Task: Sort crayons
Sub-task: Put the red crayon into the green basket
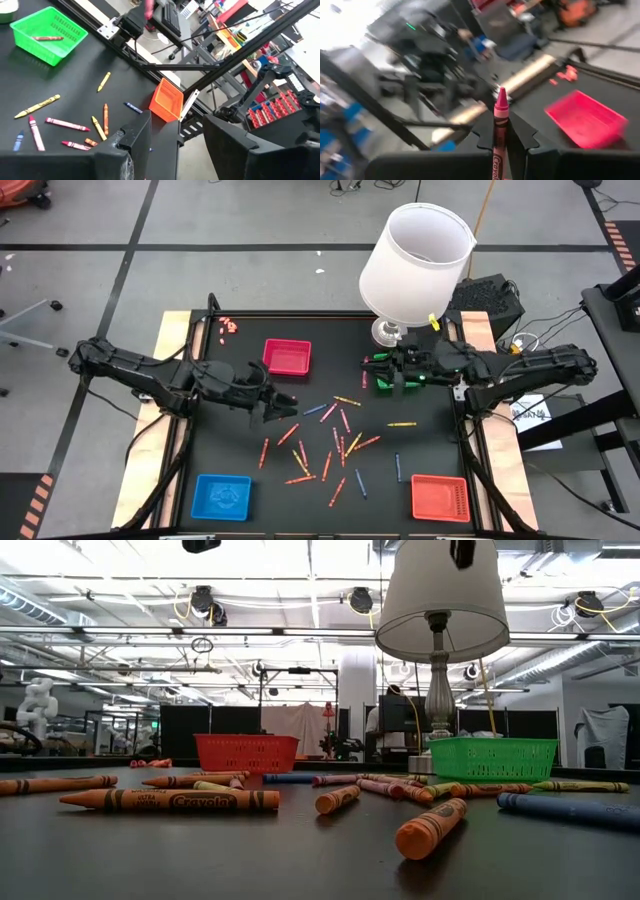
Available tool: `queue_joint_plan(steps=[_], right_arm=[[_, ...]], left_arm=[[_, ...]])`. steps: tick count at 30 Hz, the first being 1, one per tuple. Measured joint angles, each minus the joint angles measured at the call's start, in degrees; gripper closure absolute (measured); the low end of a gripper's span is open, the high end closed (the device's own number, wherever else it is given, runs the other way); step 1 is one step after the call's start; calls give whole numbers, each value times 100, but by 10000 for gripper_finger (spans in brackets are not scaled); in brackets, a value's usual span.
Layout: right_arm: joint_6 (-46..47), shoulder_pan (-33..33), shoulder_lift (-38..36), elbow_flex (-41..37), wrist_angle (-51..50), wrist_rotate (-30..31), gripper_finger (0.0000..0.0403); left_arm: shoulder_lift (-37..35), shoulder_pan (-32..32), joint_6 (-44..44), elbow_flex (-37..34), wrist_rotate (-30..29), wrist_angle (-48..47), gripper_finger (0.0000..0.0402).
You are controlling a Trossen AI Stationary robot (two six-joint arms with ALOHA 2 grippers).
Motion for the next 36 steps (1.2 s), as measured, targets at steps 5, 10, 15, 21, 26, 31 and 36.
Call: queue_joint_plan(steps=[5, 10, 15, 21, 26, 31, 36], right_arm=[[-15, -339, 0, 0, -1084, -11, 396], [-56, -680, 0, 0, -2168, -14, 396], [-409, -1012, 0, 0, -3050, -16, 396], [-1058, -1403, 0, 0, -3823, -16, 396], [-1684, -1759, 82, 0, -4372, -22, 396], [-2352, -2232, 461, -2, -4579, -491, 396], [-2950, -2622, 1075, -4, -4593, -925, 396]], left_arm=[[0, 0, -7, 0, -200, -214, 220], [1, 7, -20, 0, -351, -276, 220], [2, 7, -40, 0, -648, -273, 220], [2, 143, -9, 0, -775, -273, 220], [2, 372, 0, 0, -785, -273, 220], [2, 599, 69, 0, -784, -273, 220], [2, 778, 150, 0, -785, -273, 220]])
